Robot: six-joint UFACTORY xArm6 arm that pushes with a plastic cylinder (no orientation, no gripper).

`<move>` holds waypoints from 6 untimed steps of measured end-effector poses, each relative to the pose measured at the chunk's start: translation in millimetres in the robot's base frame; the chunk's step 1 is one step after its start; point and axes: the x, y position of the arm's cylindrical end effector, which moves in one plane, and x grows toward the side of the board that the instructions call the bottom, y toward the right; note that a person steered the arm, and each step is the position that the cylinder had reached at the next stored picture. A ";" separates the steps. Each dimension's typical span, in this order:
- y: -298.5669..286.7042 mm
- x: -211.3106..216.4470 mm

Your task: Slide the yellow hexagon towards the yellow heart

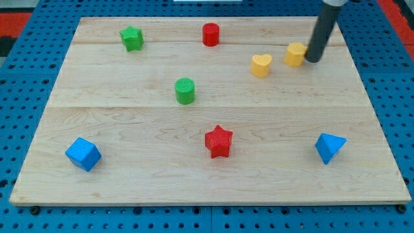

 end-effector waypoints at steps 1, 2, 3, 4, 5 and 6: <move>4.5 -2.5; 7.9 -25.8; 2.7 -41.3; -5.0 -25.7; -34.2 -25.3; -65.8 -20.8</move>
